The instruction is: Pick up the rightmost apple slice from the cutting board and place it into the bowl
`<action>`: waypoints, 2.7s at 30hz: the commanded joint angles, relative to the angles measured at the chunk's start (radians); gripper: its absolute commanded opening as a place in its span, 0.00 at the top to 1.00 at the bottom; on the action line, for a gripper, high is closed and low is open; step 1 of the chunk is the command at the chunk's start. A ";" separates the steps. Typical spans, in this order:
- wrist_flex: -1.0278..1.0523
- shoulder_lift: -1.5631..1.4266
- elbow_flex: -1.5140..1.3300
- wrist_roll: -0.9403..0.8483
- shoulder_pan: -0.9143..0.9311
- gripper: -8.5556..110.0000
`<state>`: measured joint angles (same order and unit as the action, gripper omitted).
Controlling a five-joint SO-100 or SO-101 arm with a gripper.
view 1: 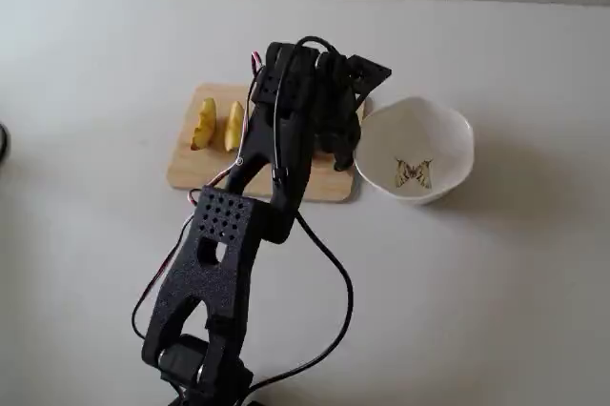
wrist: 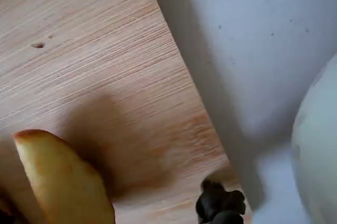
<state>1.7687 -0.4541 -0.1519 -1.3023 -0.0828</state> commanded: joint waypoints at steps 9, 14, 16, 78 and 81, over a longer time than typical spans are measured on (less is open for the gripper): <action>-0.014 0.031 0.107 0.012 -0.015 0.65; 0.003 0.035 0.107 0.018 -0.028 0.68; 0.015 0.035 0.107 0.021 -0.034 0.70; -0.028 -0.285 0.321 0.453 0.268 0.93; -0.049 -0.236 0.321 0.443 0.321 0.93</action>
<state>1.7503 -0.6765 0.1074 -0.8606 0.1503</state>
